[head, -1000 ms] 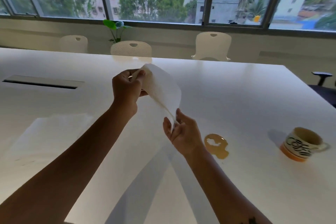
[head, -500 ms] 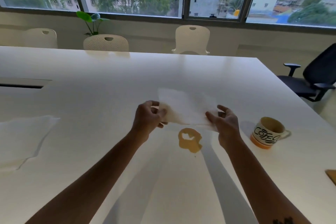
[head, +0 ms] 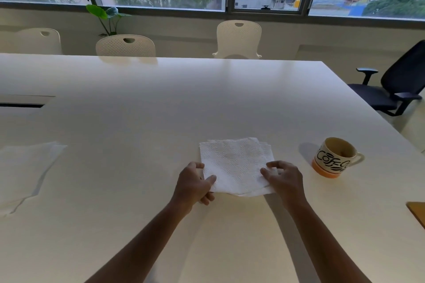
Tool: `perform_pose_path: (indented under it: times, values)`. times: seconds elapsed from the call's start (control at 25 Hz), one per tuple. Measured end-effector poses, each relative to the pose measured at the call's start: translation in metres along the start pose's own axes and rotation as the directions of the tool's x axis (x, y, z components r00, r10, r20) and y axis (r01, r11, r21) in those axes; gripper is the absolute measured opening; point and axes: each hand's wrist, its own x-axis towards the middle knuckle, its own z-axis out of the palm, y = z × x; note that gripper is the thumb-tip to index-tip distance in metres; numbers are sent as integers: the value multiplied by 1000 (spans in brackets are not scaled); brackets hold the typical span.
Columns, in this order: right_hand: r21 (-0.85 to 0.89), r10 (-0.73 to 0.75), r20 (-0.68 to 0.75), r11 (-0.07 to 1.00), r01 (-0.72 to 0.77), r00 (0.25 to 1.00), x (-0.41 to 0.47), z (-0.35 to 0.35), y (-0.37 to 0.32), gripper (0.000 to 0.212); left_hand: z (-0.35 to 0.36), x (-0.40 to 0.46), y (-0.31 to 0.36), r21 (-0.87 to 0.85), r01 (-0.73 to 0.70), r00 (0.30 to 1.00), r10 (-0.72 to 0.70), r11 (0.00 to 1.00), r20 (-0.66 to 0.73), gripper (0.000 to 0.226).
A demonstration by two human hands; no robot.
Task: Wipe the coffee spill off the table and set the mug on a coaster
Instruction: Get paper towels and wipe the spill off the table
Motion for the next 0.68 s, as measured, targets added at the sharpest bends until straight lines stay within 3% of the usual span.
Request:
perform_pose_path:
  times: [0.2, 0.32, 0.44, 0.56, 0.68]
  values:
    - [-377, -98, 27, 921, 100, 995, -12, 1, -4, 50, -11, -5, -8, 128, 51, 997, -58, 990, 56, 39]
    - [-543, -323, 8, 793, 275, 946, -10, 13, -17, 63, -26, -2, -14, 179, 57, 998, -56, 982, -9, 35]
    - [-484, -440, 230, 722, 495, 868, 2, 42, -43, 73, -36, 0, -20, 254, 18, 998, -2, 967, -65, 27]
    - [-448, -428, 488, 625, 639, 760, 16, 77, -52, 86, -41, -3, -28, 282, -31, 995, 56, 959, -80, 15]
    - [-508, -369, 585, 528, 681, 722, 17, 100, -38, 88, -47, -5, -36, 243, -41, 994, 65, 969, -89, 9]
